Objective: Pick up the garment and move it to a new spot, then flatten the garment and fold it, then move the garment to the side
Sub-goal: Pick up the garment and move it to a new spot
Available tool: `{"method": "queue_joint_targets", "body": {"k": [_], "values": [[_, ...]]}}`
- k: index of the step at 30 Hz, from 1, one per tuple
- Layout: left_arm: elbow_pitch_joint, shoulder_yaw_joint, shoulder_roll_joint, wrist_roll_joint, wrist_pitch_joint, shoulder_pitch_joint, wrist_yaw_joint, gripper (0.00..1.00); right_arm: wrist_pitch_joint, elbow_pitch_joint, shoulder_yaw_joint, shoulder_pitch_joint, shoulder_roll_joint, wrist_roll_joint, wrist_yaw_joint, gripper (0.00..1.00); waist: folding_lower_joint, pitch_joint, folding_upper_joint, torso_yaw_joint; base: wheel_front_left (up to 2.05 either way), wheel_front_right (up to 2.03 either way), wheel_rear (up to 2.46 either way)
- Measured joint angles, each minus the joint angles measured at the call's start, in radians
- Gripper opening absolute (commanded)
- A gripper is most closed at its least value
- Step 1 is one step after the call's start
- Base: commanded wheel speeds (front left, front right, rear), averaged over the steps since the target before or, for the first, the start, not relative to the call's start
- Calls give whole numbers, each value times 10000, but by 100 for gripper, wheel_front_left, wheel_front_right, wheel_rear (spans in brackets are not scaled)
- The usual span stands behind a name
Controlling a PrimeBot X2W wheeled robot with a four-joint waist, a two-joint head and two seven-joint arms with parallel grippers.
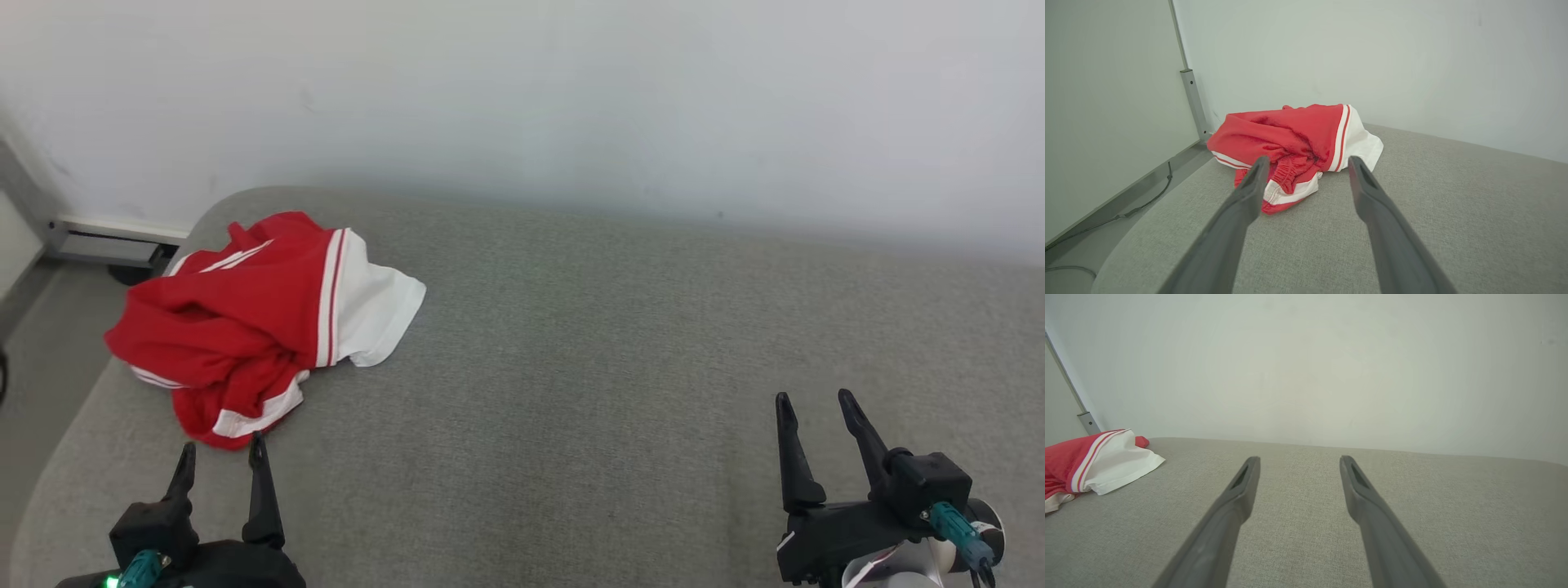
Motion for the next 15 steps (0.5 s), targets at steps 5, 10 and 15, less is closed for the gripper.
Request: {"method": "queue_joint_targets", "body": {"k": [5,10,15], "values": [[-54,-13,0,17,132,39,0,100,0,105,44,1,33,86,17,100,0,-90,0,702,0,0,0],[-90,-52,6,21,245,137,0,100,0,169,144,12,138,100,178,100,0,-185,0,1372,0,0,0],[-221,-35,54,25,382,241,0,100,0,205,336,11,257,100,268,100,0,-311,0,2042,0,0,0]]}}
